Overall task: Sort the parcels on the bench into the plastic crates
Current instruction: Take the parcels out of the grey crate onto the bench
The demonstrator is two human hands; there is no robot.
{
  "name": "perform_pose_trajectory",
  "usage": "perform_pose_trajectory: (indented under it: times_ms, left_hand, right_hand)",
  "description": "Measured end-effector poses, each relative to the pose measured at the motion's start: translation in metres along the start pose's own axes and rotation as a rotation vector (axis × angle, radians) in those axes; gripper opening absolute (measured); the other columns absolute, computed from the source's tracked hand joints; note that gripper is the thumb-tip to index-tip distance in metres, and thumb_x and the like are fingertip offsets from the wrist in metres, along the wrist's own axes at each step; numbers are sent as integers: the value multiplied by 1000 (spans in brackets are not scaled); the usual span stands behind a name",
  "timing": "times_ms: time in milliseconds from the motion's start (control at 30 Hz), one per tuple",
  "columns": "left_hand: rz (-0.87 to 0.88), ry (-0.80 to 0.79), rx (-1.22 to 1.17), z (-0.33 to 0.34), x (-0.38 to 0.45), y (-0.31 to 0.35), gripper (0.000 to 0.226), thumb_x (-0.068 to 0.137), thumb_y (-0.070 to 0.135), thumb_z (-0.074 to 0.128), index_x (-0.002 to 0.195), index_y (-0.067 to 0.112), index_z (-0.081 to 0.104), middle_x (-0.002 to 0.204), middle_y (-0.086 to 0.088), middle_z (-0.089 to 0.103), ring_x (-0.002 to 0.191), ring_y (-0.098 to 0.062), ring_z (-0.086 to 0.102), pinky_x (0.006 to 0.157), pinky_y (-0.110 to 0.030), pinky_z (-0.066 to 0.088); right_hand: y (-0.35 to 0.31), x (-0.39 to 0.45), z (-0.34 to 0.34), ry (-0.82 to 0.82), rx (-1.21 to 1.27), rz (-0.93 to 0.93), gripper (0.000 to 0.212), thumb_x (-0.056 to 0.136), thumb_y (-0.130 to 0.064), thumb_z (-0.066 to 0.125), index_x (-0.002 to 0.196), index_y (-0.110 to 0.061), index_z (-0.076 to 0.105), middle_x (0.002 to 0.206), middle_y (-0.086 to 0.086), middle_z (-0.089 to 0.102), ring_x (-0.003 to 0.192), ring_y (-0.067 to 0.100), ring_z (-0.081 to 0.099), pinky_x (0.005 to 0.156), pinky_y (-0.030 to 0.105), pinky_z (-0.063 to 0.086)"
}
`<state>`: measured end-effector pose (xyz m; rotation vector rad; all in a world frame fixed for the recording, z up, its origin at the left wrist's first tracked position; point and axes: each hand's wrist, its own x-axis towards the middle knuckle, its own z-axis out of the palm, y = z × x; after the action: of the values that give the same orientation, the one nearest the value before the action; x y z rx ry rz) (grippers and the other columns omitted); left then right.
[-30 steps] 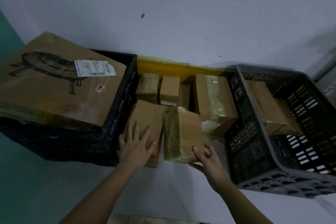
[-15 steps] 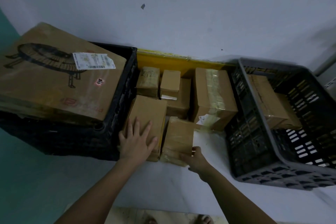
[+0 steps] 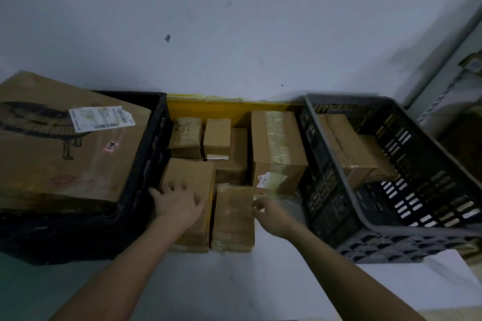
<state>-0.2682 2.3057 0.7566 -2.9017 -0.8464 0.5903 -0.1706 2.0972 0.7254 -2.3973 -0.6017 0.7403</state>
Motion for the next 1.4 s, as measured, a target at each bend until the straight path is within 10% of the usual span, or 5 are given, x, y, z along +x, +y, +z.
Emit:
perform_pose_trajectory:
  times_ms: [567,867,1133,1300,1400]
  left_hand:
    - [434,601,-497,-142,-11,258,36,100,39,44,134,27,49,130,7,56,121,-15,49,99,-34,39]
    - [399,295,-697,-129,19,406,51,98,39,50,145,24,37,140,0,43,131,-23,41,103,-40,43]
    - [174,48,-411,-82,42,428,65,97,65,32,155,36,23,165,-14,-13,149,-37,-21,123,-51,3]
    - [190,72,-650,-85,45,429,42,99,55,44,136,36,45,166,-6,-4,151,-34,-7,121,-52,18]
    - [96,99,-858,-84,46,430,84,89,51,66,155,28,19,166,-6,-3,151,-31,5,121,-49,19]
  right_hand:
    - [107,-25,-253,498,558,-141,15,101,-12,52,99,-20,65,92,3,68,77,20,66,64,30,55]
    - [248,6,-323,490,563,370,19,99,-21,51,113,-9,56,96,8,63,81,25,60,71,41,53]
    - [290,29,-315,126,884,676,27,104,-29,44,125,-12,42,127,16,46,118,39,50,87,47,50]
    - [307,39,-307,180,1216,652,42,104,-26,47,142,-10,44,133,17,48,125,37,47,88,48,50]
    - [309,40,-304,186,1342,618,47,104,-22,48,149,-11,39,146,17,44,134,34,43,104,47,45]
